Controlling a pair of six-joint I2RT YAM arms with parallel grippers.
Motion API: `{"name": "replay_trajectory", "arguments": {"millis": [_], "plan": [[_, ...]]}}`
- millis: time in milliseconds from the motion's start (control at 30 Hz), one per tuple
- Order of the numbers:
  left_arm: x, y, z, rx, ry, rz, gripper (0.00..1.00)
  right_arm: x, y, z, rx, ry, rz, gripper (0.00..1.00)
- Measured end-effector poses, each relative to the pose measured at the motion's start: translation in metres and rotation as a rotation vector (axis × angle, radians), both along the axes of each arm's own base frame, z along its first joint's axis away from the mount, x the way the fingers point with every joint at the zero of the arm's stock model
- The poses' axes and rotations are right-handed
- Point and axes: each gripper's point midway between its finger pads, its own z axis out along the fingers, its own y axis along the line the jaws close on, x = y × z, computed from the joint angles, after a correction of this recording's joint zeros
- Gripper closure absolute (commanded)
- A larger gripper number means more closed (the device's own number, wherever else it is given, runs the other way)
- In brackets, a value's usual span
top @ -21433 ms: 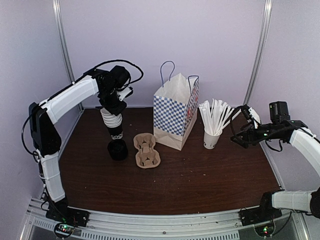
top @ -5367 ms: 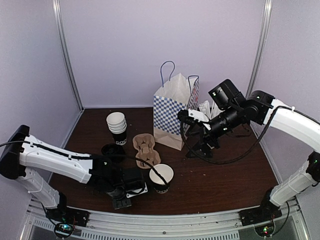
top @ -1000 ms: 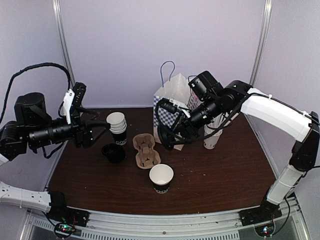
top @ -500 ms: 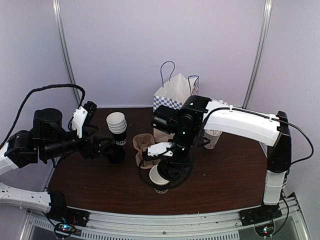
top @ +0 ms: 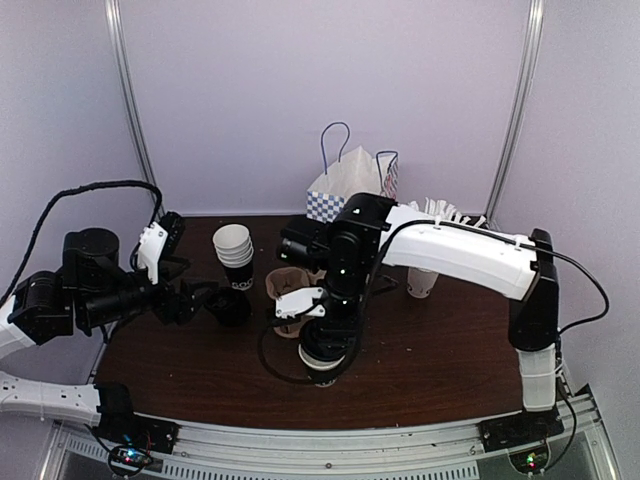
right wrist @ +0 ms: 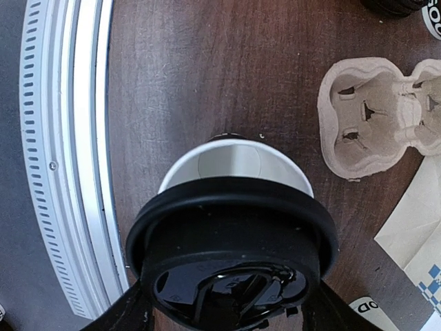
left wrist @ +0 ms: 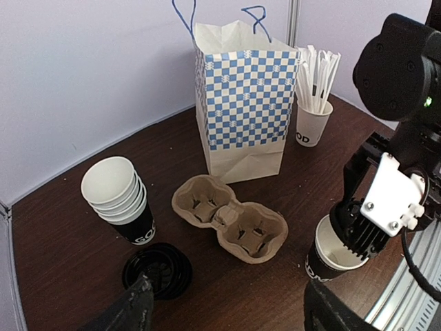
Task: Pack the takeout coffee
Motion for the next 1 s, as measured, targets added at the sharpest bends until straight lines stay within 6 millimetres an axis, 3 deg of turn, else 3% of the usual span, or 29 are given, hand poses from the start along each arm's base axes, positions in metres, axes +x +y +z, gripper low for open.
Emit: {"name": "replay_trajectory", "arguments": {"millis": [267, 800, 1000], "plan": [[-0.001, 0.005, -0.007, 0.007, 0.000, 0.010, 0.24, -0.001, 0.005, -0.022, -0.057, 0.002, 0.009, 0.27], [0.001, 0.000, -0.018, 0.020, 0.013, 0.008, 0.24, 0.000, 0.002, -0.020, -0.066, -0.001, 0.005, 0.15], [0.006, 0.001, -0.031, 0.008, 0.053, 0.041, 0.19, 0.001, 0.006, -0.015, -0.047, -0.008, 0.004, 0.10]]}}
